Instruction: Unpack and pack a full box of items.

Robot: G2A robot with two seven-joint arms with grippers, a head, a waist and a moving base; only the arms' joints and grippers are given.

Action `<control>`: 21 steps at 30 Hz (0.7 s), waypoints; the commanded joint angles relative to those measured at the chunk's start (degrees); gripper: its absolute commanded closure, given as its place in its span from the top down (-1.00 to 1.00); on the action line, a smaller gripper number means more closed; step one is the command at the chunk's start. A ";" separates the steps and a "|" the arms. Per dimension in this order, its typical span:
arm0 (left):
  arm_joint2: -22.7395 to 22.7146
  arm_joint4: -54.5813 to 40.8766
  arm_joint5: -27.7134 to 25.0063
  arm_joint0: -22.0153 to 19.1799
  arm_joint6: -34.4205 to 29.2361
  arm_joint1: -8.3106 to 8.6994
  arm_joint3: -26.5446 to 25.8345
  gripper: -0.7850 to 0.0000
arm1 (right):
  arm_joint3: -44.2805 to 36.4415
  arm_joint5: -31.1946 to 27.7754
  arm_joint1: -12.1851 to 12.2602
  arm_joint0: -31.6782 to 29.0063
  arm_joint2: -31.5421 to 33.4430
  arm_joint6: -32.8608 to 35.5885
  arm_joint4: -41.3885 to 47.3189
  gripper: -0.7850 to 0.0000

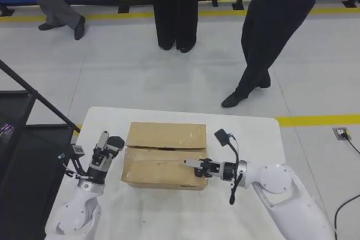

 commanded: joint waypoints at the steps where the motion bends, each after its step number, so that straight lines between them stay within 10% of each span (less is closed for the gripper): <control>1: -0.14 -0.14 -0.01 -0.06 -0.14 0.01 0.12 1.00 | -0.23 0.27 0.06 -0.23 -0.06 0.29 0.12 1.00; 21: -1.13 -1.08 -0.43 1.10 -1.47 0.06 -0.77 1.00 | 0.50 -1.11 0.19 -0.90 -1.18 0.05 2.43 1.00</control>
